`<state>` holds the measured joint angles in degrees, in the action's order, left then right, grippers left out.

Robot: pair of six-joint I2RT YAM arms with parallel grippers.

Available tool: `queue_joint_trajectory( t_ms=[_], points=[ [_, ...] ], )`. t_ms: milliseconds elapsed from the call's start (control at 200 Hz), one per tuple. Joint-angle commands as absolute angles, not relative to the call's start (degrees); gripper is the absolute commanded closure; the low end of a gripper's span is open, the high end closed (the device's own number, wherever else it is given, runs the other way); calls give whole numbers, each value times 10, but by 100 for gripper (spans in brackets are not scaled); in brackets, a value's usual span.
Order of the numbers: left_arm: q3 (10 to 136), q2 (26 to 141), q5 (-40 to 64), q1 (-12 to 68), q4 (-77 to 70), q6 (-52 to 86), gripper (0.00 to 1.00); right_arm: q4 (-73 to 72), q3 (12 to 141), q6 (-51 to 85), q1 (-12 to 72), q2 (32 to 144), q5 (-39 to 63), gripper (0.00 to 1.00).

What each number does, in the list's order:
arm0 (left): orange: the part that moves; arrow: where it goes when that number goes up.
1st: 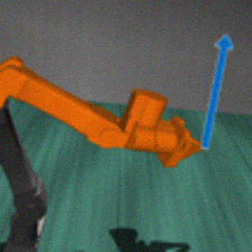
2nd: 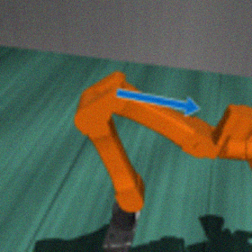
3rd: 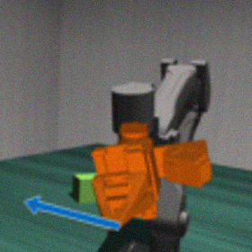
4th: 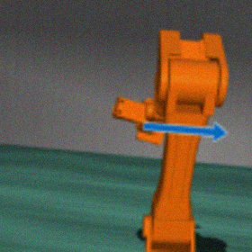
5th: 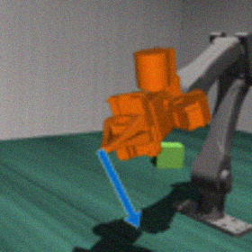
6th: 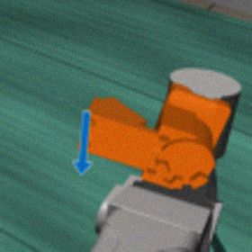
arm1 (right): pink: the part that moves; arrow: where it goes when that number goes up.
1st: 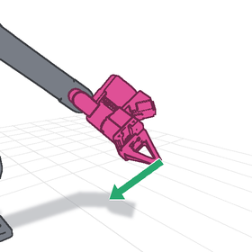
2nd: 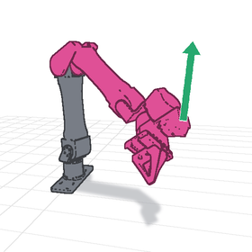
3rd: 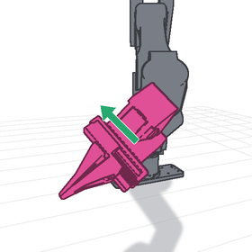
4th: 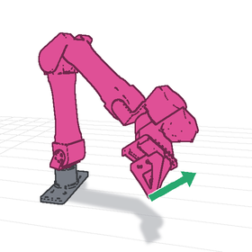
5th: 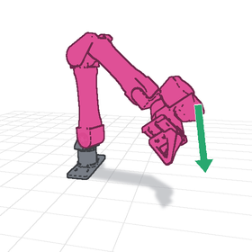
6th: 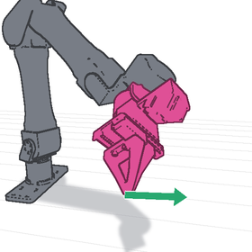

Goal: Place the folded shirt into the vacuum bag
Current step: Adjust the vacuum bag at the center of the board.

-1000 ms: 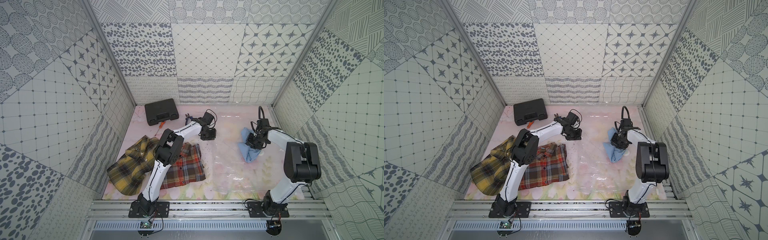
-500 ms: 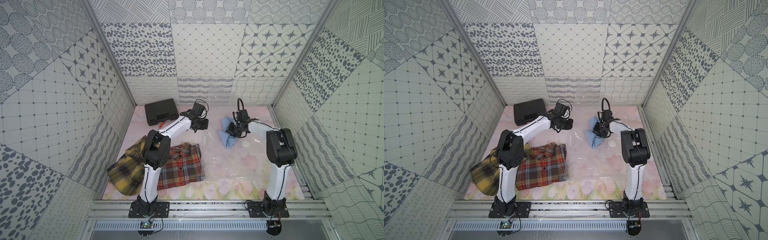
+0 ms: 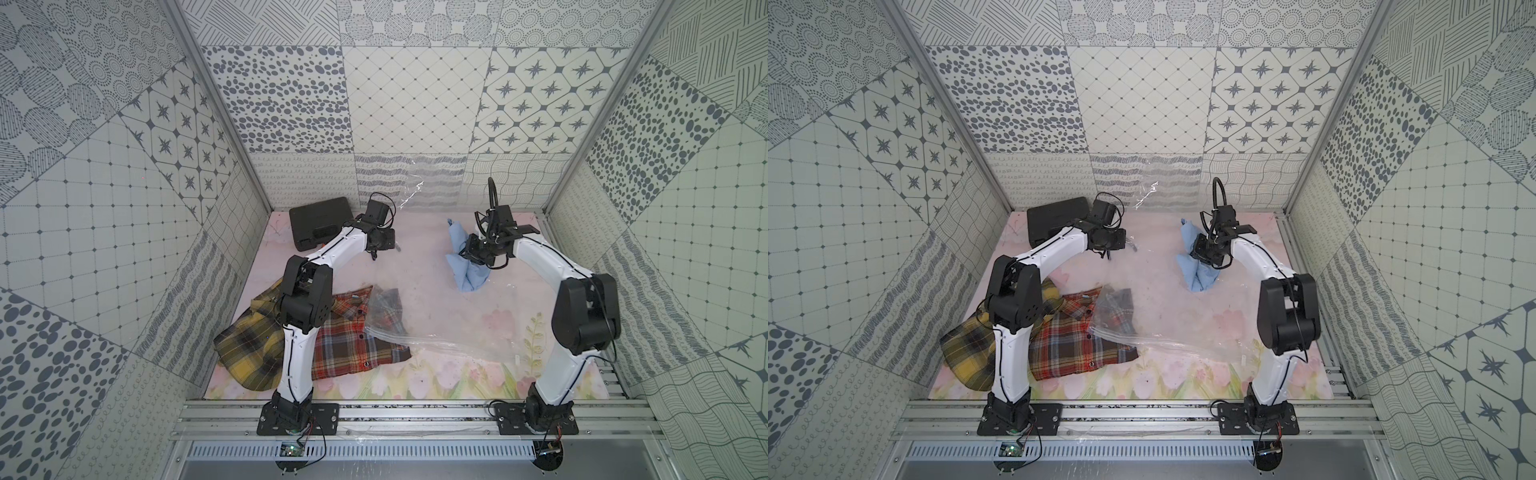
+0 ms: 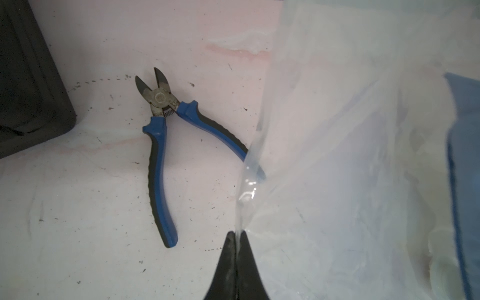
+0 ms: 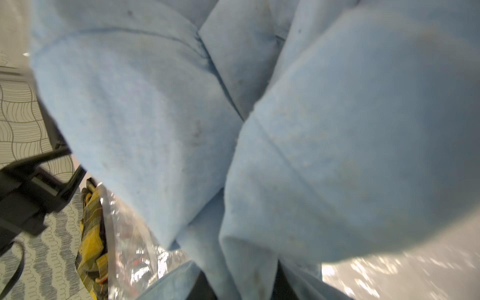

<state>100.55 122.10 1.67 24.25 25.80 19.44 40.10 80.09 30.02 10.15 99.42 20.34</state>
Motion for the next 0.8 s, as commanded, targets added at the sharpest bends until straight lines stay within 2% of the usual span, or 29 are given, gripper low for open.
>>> queue_joint_trajectory(
  t_ms=[0,120,230,390,580,650,795],
  points=[
    [980,1209,-27,236,201,220,100,434,715,282,93,906,171,100],
    [978,1207,-24,235,200,221,100,437,623,309,93,838,159,100],
    [977,1205,-19,234,197,225,100,429,570,319,93,836,140,100],
    [969,1193,-7,235,193,225,100,399,585,310,93,929,107,100],
    [935,1162,12,235,187,225,100,415,730,293,74,1105,49,100],
    [920,1150,34,235,191,230,92,443,804,282,60,1163,20,100],
    [883,1118,54,235,213,223,68,492,944,255,31,1267,-31,100]
  ],
)
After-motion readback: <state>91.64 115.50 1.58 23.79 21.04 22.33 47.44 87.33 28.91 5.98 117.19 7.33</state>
